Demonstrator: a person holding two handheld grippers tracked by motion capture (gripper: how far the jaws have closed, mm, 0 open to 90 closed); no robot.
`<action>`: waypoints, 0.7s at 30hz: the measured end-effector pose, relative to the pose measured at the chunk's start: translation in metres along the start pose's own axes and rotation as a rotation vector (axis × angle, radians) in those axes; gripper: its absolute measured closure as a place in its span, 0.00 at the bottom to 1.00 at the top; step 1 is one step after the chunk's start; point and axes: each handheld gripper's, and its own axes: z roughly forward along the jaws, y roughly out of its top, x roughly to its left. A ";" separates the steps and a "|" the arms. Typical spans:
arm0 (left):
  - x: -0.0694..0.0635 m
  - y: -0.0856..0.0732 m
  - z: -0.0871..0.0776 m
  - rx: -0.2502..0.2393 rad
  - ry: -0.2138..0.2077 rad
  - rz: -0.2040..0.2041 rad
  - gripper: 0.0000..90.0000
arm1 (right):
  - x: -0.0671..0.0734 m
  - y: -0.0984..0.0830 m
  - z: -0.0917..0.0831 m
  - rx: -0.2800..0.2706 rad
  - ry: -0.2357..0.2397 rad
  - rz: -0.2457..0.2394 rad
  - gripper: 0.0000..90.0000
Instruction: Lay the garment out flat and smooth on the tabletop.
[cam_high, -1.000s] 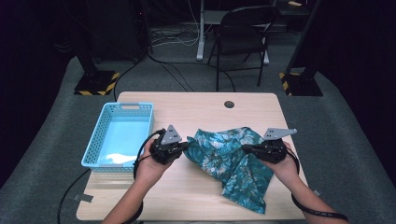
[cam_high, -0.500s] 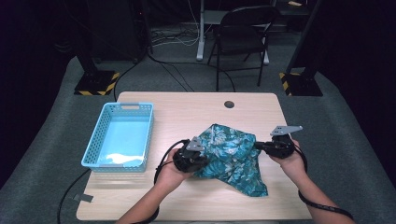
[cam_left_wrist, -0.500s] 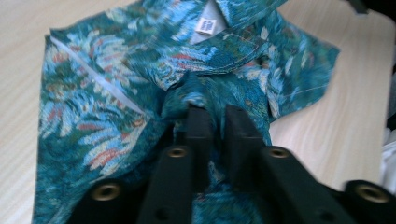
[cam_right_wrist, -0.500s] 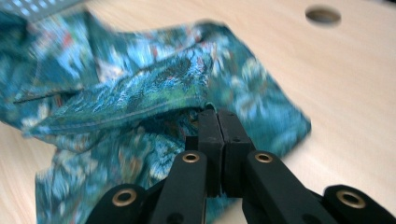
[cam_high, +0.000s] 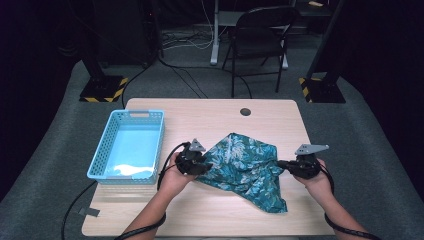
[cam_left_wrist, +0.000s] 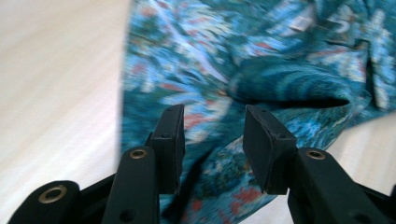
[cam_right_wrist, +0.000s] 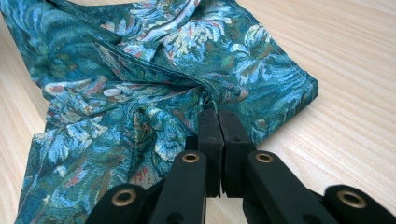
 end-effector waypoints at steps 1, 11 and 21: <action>-0.004 -0.002 0.003 0.005 -0.018 0.011 0.64 | 0.001 0.000 -0.001 -0.002 0.001 -0.004 0.99; -0.042 -0.026 0.020 0.085 -0.018 0.151 0.62 | 0.015 -0.007 -0.005 0.024 0.011 -0.041 0.98; -0.039 -0.027 0.028 0.089 -0.023 0.147 0.88 | 0.023 -0.011 -0.006 0.025 0.008 -0.065 0.98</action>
